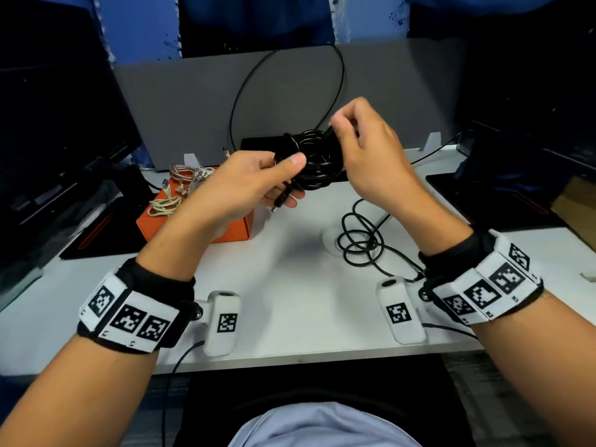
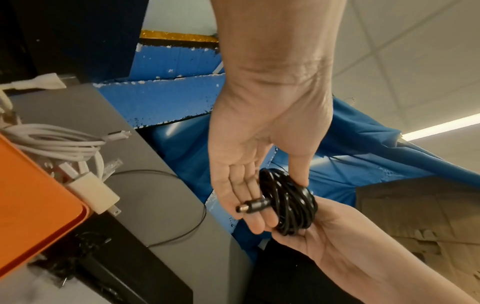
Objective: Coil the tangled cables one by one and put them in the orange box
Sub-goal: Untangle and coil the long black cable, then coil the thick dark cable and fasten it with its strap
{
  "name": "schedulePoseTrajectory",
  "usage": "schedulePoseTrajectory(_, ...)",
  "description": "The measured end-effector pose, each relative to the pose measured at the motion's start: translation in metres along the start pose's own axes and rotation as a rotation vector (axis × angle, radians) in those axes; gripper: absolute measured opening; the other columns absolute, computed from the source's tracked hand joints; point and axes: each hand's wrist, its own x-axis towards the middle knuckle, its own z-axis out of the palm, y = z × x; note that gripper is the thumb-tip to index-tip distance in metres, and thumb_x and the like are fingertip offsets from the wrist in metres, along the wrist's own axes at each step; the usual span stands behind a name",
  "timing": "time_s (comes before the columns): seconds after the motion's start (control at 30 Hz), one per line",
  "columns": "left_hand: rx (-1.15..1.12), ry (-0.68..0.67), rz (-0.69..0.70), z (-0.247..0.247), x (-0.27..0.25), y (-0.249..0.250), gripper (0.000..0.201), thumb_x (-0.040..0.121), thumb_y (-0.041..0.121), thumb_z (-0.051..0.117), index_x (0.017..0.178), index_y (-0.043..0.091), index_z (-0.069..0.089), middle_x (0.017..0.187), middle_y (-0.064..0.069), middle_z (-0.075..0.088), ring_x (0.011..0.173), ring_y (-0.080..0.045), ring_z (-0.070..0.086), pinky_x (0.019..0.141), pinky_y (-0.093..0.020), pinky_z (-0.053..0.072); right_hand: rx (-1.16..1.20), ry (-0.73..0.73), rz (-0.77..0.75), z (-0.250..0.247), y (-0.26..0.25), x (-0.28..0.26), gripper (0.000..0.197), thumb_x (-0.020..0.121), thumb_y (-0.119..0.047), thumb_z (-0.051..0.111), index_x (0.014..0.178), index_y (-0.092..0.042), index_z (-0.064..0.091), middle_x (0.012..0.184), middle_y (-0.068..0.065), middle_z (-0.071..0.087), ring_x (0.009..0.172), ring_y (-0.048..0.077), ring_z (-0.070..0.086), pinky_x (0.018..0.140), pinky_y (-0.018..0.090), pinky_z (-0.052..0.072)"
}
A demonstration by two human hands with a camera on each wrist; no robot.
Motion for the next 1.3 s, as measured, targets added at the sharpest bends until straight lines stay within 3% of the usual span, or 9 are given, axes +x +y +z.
schedulePoseTrajectory(0.13,-0.008,-0.063,-0.040,-0.014,0.013,-0.008,0.032,0.100,0.031,0.063,0.119,0.006,0.069,0.102,-0.014,0.078,0.092,-0.028,0.076,0.095,-0.046,0.057,0.095,-0.092,0.021,0.000,0.005,0.003,0.017,0.105,-0.040,0.048,0.096,-0.028,0.057,0.105,-0.003,0.065,0.097,0.018,0.066,0.087,0.046,0.059)
schedulePoseTrajectory(0.3,0.061,-0.034,-0.102,-0.032,0.041,-0.002,0.021,0.099,0.020,0.067,0.115,0.008,0.071,0.100,-0.012,0.079,0.088,-0.025,0.076,0.078,-0.030,0.063,0.135,-0.202,0.056,-0.012,0.009,0.005,0.013,0.101,-0.044,0.058,0.105,-0.032,0.059,0.112,-0.012,0.066,0.093,0.015,0.072,0.089,0.044,0.060)
schedulePoseTrajectory(0.53,0.276,0.001,-0.292,-0.011,0.108,-0.025,0.021,0.098,0.021,0.069,0.096,0.002,0.062,0.091,-0.015,0.078,0.080,-0.027,0.075,0.080,-0.041,0.063,-0.827,-1.089,0.119,-0.032,0.035,-0.013,0.050,0.093,-0.059,0.066,0.138,-0.041,0.053,0.133,-0.012,0.057,0.111,0.015,0.053,0.099,0.037,0.047)
schedulePoseTrajectory(0.63,0.299,-0.041,-0.372,0.021,0.133,-0.035,0.020,0.102,0.017,0.063,0.108,-0.003,0.061,0.086,-0.015,0.072,0.071,-0.027,0.070,0.070,-0.039,0.064,-0.932,-1.235,0.128,-0.027,0.049,-0.024,0.056,0.091,-0.056,0.070,0.140,-0.036,0.051,0.138,-0.010,0.052,0.115,0.018,0.051,0.096,0.035,0.046)
schedulePoseTrajectory(0.73,0.248,-0.084,-0.509,0.045,0.154,-0.051,0.017,0.105,0.014,0.057,0.114,0.000,0.055,0.080,-0.014,0.068,0.057,-0.021,0.066,0.047,-0.030,0.058,-0.938,-1.249,0.107,-0.023,0.065,-0.029,0.060,0.089,-0.049,0.073,0.142,-0.031,0.052,0.133,-0.008,0.054,0.114,0.018,0.053,0.091,0.034,0.048)
schedulePoseTrajectory(0.83,0.151,-0.094,-0.635,0.058,0.169,-0.068,0.018,0.107,0.017,0.052,0.108,-0.001,0.052,0.081,-0.014,0.064,0.066,-0.023,0.062,0.062,-0.037,0.059,-0.898,-1.231,0.139,-0.018,0.077,-0.031,0.052,0.091,-0.041,0.073,0.137,-0.029,0.052,0.107,-0.012,0.059,0.101,0.016,0.059,0.078,0.032,0.049)
schedulePoseTrajectory(0.97,0.043,0.031,-0.779,0.061,0.179,-0.093,0.021,0.106,0.019,0.054,0.092,0.003,0.053,0.082,-0.012,0.059,0.069,-0.024,0.056,0.057,-0.037,0.054,-0.885,-1.218,0.126,-0.017,0.081,-0.029,0.031,0.094,-0.033,0.071,0.119,-0.024,0.055,0.086,-0.012,0.055,0.077,0.010,0.056,0.070,0.031,0.048)
schedulePoseTrajectory(1.1,0.616,0.158,-0.491,0.057,0.185,-0.095,0.023,0.098,0.018,0.061,0.110,0.001,0.070,0.108,-0.013,0.072,0.097,-0.033,0.072,0.086,-0.042,0.061,-0.868,-1.226,0.099,-0.012,0.085,-0.025,0.022,0.093,-0.036,0.071,0.105,-0.024,0.057,0.091,-0.009,0.061,0.082,0.014,0.060,0.071,0.033,0.050)
schedulePoseTrajectory(1.3,0.848,0.143,-0.177,0.064,0.169,-0.050,0.042,0.100,0.044,0.056,0.117,0.008,0.067,0.118,-0.014,0.068,0.111,-0.035,0.066,0.082,-0.038,0.051,-0.729,-1.002,-0.011,-0.014,0.083,-0.002,0.021,0.100,-0.036,0.062,0.082,-0.029,0.053,0.080,-0.012,0.054,0.072,0.007,0.054,0.065,0.029,0.038)
